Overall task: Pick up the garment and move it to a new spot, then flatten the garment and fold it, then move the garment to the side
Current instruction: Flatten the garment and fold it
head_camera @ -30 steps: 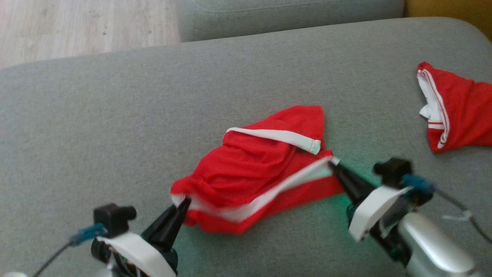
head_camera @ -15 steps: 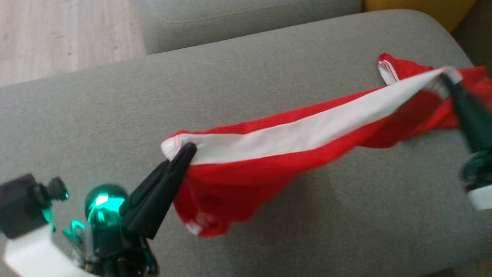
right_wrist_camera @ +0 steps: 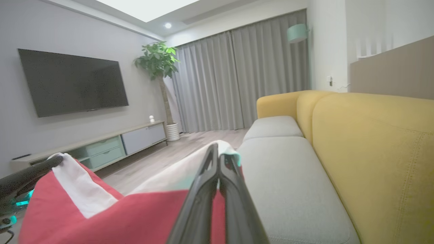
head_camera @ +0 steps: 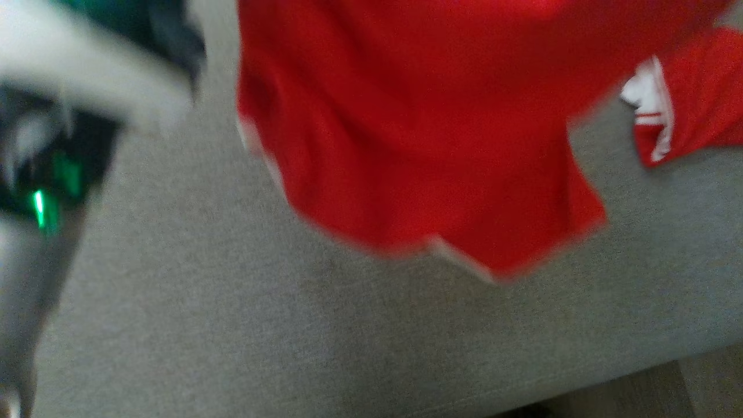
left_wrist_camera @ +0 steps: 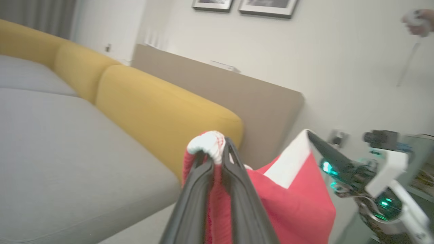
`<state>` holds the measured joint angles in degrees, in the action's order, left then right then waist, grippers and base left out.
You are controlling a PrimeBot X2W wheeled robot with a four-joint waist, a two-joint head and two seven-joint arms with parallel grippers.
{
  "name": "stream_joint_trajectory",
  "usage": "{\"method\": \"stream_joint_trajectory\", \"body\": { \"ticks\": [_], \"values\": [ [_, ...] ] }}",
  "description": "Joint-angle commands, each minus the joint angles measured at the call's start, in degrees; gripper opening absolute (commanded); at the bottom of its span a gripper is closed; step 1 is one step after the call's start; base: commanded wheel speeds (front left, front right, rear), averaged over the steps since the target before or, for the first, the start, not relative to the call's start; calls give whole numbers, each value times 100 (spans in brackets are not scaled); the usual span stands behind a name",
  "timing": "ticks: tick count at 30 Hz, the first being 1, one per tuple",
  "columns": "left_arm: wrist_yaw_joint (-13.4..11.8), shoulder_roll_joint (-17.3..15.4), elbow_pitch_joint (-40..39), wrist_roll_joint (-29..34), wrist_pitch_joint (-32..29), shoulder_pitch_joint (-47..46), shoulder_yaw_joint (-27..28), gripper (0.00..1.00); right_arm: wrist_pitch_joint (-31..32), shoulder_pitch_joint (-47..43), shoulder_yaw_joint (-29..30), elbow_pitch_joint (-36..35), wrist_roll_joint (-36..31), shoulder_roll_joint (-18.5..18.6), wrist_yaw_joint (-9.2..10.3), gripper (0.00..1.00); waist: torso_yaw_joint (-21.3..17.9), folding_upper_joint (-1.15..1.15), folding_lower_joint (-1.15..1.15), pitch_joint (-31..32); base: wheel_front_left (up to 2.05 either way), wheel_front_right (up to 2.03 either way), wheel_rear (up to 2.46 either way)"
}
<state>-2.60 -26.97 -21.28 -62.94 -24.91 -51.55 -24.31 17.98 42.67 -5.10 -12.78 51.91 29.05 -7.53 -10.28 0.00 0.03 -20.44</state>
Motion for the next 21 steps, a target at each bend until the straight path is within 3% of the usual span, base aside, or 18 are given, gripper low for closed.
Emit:
{"method": "stream_joint_trajectory", "body": {
  "ticks": [1,7,11,16,21],
  "values": [
    [-49,-59,198,246,46,-524,243,0,-23,398,-39,56,-131,-70,4,0,104,0,-3,-894,0,0,0],
    [155,509,2589,1539,1031,-2663,109,0,-872,2588,-119,1737,-1030,-1027,4,0,82,0,-3,-1624,0,0,0],
    [326,809,3828,1987,1970,-3428,135,0,-1521,3297,-140,2606,-1291,-1324,4,0,41,0,-3,-1784,0,0,0],
    [730,1026,4718,2002,2607,-3372,-10,0,-1931,3057,-609,3108,-1167,-1196,4,0,11,0,-3,-1683,0,0,0],
    [942,937,4824,1699,2888,-2313,-223,0,-2187,2013,-1254,3087,-743,-820,4,0,-10,0,-3,-1369,0,0,0]
  ]
}}
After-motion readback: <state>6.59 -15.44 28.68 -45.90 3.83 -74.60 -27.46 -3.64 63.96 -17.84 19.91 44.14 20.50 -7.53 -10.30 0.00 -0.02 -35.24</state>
